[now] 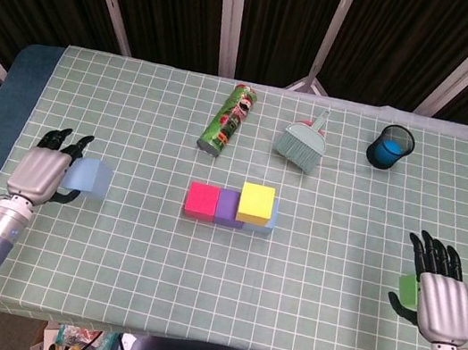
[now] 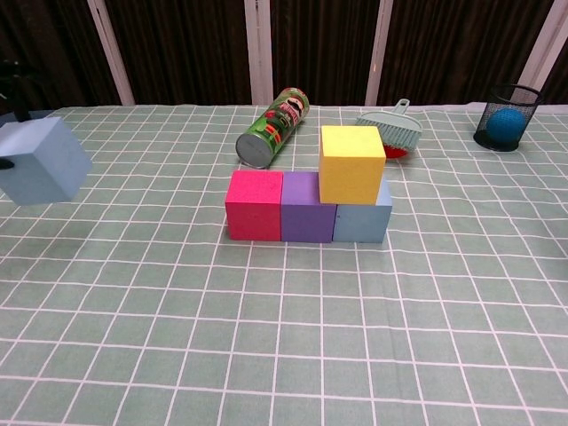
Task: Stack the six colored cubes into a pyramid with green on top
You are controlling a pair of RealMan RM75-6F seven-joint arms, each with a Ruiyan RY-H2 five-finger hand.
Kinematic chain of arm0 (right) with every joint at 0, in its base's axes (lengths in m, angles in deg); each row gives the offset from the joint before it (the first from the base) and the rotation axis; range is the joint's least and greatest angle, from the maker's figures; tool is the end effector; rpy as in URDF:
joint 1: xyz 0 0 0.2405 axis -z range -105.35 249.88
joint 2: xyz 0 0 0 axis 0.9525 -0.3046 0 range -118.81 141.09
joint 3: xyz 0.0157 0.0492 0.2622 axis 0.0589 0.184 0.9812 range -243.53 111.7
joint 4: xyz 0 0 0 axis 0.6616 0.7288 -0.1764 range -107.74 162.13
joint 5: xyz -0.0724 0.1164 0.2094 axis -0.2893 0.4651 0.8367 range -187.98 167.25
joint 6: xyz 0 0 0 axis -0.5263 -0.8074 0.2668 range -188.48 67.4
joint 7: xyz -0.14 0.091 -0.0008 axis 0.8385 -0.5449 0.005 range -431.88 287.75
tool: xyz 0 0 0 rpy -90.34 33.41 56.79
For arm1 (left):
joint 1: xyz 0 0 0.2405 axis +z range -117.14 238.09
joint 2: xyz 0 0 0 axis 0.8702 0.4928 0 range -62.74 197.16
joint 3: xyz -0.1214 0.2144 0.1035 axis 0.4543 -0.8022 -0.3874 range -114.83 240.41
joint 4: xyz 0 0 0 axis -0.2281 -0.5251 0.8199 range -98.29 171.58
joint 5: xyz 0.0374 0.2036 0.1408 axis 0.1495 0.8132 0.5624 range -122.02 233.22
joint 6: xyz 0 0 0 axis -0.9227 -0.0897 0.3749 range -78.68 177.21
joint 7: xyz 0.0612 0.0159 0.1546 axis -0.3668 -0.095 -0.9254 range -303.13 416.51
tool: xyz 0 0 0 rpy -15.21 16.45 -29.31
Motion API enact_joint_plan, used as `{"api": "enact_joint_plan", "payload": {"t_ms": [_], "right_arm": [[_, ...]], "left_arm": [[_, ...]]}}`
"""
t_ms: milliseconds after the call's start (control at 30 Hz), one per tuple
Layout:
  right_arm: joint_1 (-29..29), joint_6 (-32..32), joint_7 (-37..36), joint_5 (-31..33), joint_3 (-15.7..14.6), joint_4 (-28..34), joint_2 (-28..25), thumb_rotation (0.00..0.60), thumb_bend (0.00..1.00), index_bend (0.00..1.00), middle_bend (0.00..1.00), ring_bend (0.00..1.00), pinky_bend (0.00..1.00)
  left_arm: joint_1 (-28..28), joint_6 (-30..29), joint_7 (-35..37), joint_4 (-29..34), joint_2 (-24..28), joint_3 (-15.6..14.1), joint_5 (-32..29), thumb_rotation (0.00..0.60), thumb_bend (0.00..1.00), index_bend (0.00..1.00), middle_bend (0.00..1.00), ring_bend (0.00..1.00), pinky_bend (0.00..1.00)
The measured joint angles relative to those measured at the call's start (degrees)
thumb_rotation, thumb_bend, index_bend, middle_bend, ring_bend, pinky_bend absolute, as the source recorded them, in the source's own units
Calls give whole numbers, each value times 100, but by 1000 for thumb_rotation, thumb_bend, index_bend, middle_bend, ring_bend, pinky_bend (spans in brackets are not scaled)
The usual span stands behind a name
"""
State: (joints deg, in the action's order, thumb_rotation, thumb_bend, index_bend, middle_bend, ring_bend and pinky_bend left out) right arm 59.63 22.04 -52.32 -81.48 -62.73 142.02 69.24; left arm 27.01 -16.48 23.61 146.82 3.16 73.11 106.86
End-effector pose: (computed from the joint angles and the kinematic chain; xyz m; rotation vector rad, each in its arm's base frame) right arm -0.2638 -0.2347 0.1262 1.3744 -0.9560 0.7908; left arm -0.1994 0.3432 0.0736 -1.6186 -0.9133 -0.7043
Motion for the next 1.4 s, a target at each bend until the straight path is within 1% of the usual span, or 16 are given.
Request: {"api": "enact_joint_plan", "payload": {"t_ms": [100, 267, 400, 533, 733, 867, 1167, 1400], "right_arm": [[-6, -64, -31, 132, 87, 74, -10, 600, 247, 0, 0, 0, 0], [-9, -94, -80, 147, 148, 173, -50, 600, 246, 0, 0, 0, 0], [2, -95, -127, 126, 176, 223, -74, 600, 247, 0, 0, 0, 0], [10, -135, -195, 189, 210, 228, -101, 600, 246, 0, 0, 0, 0], [9, -215, -287, 331, 277, 187, -135, 600, 246, 0, 0, 0, 0], [5, -238, -319, 375, 325, 189, -152, 600, 246, 0, 0, 0, 0], [-13, -295, -392, 522, 415, 116, -130, 600, 246, 0, 0, 0, 0], [-19, -380, -480, 621, 448, 59, -123, 600, 246, 0, 0, 0, 0]], "left_arm": [[-233, 44, -282, 337, 120, 160, -359, 600, 373, 0, 332, 36, 74], [-726, 54, -810, 873, 251, 431, -1112, 600, 374, 0, 332, 36, 74], [-1161, -10, -1207, 1118, 236, 599, -1703, 600, 373, 0, 332, 36, 74], [-1573, -116, -1522, 1153, 71, 720, -2271, 600, 373, 0, 332, 36, 74], [-2239, -310, -1937, 924, -341, 877, -3195, 600, 373, 0, 332, 36, 74], [-2705, -398, -2221, 594, -673, 956, -3706, 600, 373, 0, 333, 37, 74], [-3482, -423, -2630, -179, -1424, 1048, -4361, 600, 373, 0, 336, 38, 74], [-3916, -471, -2798, -617, -1916, 1130, -4659, 600, 373, 2, 344, 50, 74]]}}
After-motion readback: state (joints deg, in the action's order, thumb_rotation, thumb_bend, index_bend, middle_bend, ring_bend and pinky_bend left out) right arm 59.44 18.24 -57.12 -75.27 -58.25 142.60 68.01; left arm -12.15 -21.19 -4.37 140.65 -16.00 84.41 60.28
